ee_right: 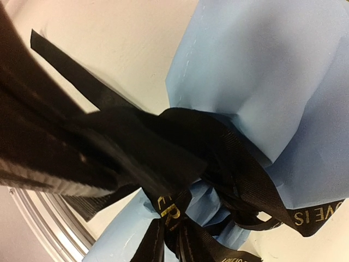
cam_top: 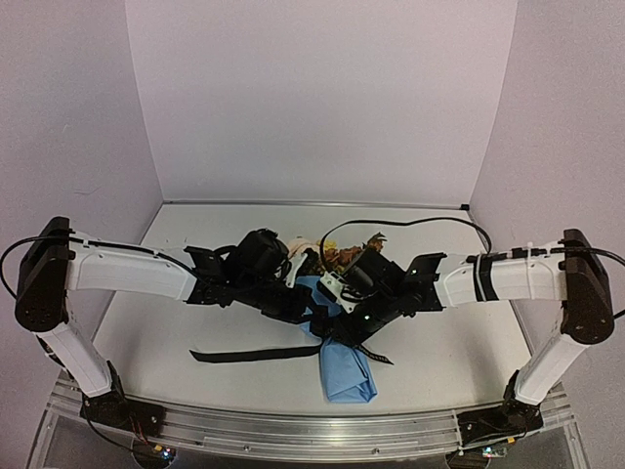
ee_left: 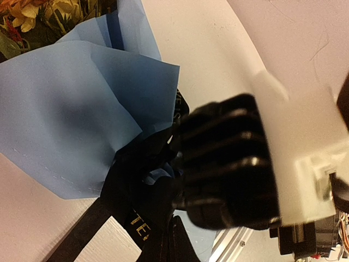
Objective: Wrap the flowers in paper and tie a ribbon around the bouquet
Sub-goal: Cross the half-tied ribbon over the folded bouquet.
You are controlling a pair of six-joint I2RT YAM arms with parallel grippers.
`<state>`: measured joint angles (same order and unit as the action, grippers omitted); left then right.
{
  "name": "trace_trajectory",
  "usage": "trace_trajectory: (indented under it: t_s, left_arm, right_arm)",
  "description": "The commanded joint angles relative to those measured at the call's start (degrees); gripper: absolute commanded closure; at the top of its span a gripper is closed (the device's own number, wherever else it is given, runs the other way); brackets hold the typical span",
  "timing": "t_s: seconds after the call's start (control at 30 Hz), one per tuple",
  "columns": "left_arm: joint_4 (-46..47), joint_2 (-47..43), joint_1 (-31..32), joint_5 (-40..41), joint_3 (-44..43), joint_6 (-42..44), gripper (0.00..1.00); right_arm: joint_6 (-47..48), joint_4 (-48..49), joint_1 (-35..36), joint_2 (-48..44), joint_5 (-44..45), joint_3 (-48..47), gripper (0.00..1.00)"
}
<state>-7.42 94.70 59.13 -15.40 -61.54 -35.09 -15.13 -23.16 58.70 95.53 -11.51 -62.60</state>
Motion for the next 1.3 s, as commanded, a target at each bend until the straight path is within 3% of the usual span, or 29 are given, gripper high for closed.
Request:
trace_trajectory:
  t_s: [0.0,0.53,1.27]
  left_arm:
    - [1.4,-1.6,-0.3,-0.5,0.7,-0.8,1.0]
    - [0.7,-5.6,-1.0,4.1,8.9,-4.2,1.0]
    - [-1.1,-11.6,-1.8,5.4,19.6,-6.8,1.0]
  right_arm:
    - [-3.3,0.8,0.1,1.1,1.2,-2.3,0.97]
    - [1.9,-13.9,0.1,-9.7,15.7,3.6,1.0]
    - [0.7,-12.6,0.0,-12.4,19.5,14.5,1.0]
